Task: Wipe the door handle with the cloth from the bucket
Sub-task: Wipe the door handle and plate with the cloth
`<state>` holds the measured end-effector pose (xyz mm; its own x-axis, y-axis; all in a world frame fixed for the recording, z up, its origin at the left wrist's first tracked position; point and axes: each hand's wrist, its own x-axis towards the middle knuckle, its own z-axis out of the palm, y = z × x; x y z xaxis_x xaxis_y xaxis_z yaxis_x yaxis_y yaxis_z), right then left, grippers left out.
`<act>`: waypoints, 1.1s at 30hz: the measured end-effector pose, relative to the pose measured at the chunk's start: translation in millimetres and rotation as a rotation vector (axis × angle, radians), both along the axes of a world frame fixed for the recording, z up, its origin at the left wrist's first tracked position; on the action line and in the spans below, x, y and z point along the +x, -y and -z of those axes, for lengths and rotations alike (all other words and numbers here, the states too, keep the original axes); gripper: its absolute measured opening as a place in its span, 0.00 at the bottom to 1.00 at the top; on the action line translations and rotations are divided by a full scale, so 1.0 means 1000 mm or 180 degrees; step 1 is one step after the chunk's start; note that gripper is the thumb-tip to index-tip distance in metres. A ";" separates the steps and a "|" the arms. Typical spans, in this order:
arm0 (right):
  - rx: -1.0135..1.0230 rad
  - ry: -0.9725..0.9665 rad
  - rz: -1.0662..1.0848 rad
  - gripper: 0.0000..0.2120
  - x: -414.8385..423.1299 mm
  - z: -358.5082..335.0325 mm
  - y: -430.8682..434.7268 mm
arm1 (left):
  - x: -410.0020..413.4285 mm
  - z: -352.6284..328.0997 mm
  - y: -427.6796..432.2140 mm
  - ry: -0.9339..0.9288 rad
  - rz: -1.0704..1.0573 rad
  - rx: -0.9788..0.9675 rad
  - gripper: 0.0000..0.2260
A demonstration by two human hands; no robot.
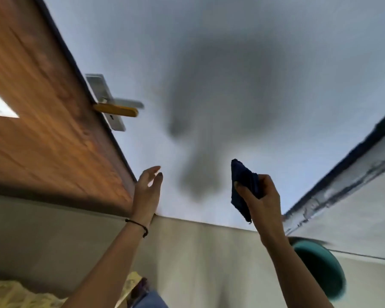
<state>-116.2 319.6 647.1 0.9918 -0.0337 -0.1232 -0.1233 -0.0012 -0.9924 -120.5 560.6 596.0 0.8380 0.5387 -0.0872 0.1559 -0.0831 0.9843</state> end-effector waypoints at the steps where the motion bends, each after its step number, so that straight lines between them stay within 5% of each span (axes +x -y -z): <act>1: -0.0112 0.0103 -0.0017 0.08 0.008 -0.005 -0.023 | 0.008 -0.004 -0.025 0.0094 -0.0019 0.0227 0.11; 7: -0.0737 0.0642 0.0083 0.12 0.057 -0.023 -0.185 | 0.050 -0.041 -0.170 0.0841 -0.0197 0.1624 0.24; 11: -0.1048 0.1727 0.0400 0.21 0.084 -0.040 -0.284 | 0.083 -0.061 -0.260 0.1010 -0.0390 0.2530 0.30; 14: -0.1964 0.2458 0.0207 0.20 0.112 -0.037 -0.341 | 0.109 -0.075 -0.289 0.1020 -0.0505 0.3054 0.32; 17: -0.3256 0.2444 -0.0571 0.19 0.127 -0.015 -0.384 | 0.129 -0.078 -0.294 0.0948 -0.0722 0.3347 0.34; 19: -0.3644 0.2309 -0.0946 0.27 0.127 -0.004 -0.399 | 0.136 -0.074 -0.296 0.0890 -0.0963 0.3527 0.33; 24: -0.3943 0.2658 -0.0720 0.19 0.151 -0.009 -0.366 | 0.148 -0.066 -0.299 0.0954 -0.1168 0.3788 0.31; 33: -0.3832 0.2778 -0.0359 0.28 0.150 0.002 -0.390 | 0.159 -0.057 -0.303 0.1202 -0.1354 0.3919 0.29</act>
<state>33.9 709.8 645.6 0.7405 0.3988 0.5409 0.5506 -0.8216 -0.1480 38.6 863.8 652.7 0.4539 0.3210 0.8312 0.1292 -0.9467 0.2951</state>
